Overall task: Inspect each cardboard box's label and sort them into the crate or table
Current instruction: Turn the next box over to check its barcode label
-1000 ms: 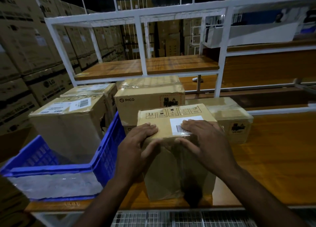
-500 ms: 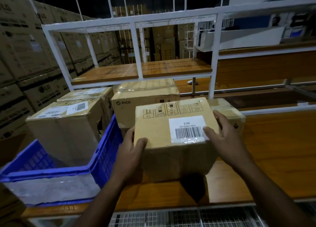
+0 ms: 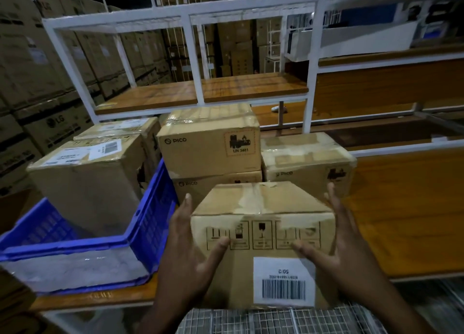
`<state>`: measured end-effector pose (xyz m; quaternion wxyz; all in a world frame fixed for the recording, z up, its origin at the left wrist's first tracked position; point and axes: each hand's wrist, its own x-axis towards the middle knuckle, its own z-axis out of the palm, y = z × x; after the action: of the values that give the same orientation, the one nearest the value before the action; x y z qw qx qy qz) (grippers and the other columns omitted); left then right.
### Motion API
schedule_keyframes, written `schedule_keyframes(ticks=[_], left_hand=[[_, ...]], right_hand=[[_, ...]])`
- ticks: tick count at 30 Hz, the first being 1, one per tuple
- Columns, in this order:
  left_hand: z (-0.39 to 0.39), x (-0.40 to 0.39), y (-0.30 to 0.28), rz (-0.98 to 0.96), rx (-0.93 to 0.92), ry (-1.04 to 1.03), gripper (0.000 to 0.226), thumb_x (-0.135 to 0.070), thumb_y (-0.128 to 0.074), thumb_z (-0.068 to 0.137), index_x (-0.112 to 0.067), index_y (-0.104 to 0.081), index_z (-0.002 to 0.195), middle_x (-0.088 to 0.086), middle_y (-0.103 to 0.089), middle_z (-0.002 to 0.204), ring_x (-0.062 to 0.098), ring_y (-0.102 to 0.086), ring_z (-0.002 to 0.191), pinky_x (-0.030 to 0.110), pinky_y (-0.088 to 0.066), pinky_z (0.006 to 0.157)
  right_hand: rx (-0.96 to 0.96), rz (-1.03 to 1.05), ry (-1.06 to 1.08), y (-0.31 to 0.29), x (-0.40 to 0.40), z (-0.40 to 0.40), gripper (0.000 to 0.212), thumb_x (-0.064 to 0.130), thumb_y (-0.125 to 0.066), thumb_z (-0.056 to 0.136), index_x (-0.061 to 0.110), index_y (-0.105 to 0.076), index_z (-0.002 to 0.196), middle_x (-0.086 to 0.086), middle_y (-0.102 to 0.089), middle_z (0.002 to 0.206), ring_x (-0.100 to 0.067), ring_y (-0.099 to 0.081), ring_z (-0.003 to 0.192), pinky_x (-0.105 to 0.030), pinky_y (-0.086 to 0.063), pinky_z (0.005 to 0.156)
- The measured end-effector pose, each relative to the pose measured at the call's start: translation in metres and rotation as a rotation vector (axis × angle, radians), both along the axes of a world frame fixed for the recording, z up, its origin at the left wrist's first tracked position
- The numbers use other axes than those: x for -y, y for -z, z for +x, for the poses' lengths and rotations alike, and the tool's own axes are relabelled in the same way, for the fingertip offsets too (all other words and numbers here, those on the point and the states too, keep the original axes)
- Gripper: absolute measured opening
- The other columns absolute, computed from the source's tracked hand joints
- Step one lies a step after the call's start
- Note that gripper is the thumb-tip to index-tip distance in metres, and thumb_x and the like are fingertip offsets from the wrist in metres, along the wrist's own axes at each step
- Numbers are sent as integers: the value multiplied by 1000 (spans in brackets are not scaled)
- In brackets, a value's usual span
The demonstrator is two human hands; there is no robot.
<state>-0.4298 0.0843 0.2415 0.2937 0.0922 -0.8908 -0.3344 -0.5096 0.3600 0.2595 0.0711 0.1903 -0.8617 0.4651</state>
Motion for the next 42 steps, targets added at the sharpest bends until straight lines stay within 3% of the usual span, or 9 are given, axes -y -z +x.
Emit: schedule_keyframes(ticks=[6, 12, 18, 22, 26, 28, 32, 37, 42], left_hand=[[5, 12, 31, -84, 208, 143, 94, -91, -52, 66, -50, -28, 147, -30, -21, 158, 2, -39, 137, 41, -49, 106], [3, 9, 61, -154, 278, 116, 98, -97, -34, 66, -33, -55, 138, -30, -31, 148, -4, -39, 131, 20, -40, 103], [-16, 20, 45, -92, 222, 81, 74, -86, -22, 86, -32, -59, 121, -16, -42, 146, -4, -58, 99, 31, -55, 78], [-46, 27, 33, 186, 490, 51, 88, -79, -40, 81, -27, -34, 151, -1, -45, 151, 14, -60, 112, 30, -49, 82], [-66, 28, 19, 466, 672, 141, 79, -74, -40, 86, -21, -42, 145, -3, -60, 124, 12, -62, 104, 27, -50, 76], [-69, 25, 18, 502, 652, 163, 70, -69, -45, 90, -22, -44, 142, -6, -61, 117, 11, -62, 102, 29, -53, 79], [-52, 25, 26, 433, 523, 197, 74, -72, -57, 79, -31, -41, 139, -14, -60, 123, 6, -62, 106, 29, -54, 84], [-24, 21, 30, 549, 230, 267, 93, -63, -88, 55, -39, -41, 132, -24, -55, 128, 1, -56, 118, 35, -56, 93], [-27, 12, 22, 478, 59, 236, 80, -39, -87, 66, -43, -40, 130, -26, -53, 128, -9, -53, 117, 26, -58, 86]], right_hand=[[-8, 180, -109, 40, -5, -10, 90, 54, -82, 60, 62, -30, 135, 43, -11, 148, 8, -27, 131, -31, -38, 104], [-35, 199, -84, 85, -2, -13, 75, 22, -88, 67, 40, -56, 132, 41, -18, 147, 26, -21, 127, 3, -32, 91], [-21, 90, -16, 63, 1, -28, 42, 77, -48, 79, 44, -65, 98, 35, -42, 125, 18, -44, 109, -23, -45, 78], [281, -50, 105, 49, 20, -68, 40, 59, -61, 85, 26, -55, 107, 12, -55, 109, -5, -57, 95, -32, -51, 76], [618, -137, -37, 47, 36, -98, 41, 47, -63, 90, 20, -59, 121, 7, -66, 110, -14, -64, 96, -36, -55, 81], [608, -137, -67, 47, 38, -98, 40, 44, -63, 91, 23, -61, 124, 5, -69, 112, -15, -66, 99, -40, -55, 88], [519, -155, -72, 40, 25, -77, 39, 39, -66, 90, 32, -51, 125, 13, -63, 110, -8, -61, 98, -29, -51, 72], [305, -281, -71, 30, 9, -53, 73, 20, -79, 79, 42, -34, 131, 24, -51, 116, 3, -52, 105, -18, -46, 74], [111, -245, -25, 21, 8, -54, 98, 23, -87, 70, 45, -26, 143, 18, -39, 127, 0, -48, 113, -24, -52, 80]])
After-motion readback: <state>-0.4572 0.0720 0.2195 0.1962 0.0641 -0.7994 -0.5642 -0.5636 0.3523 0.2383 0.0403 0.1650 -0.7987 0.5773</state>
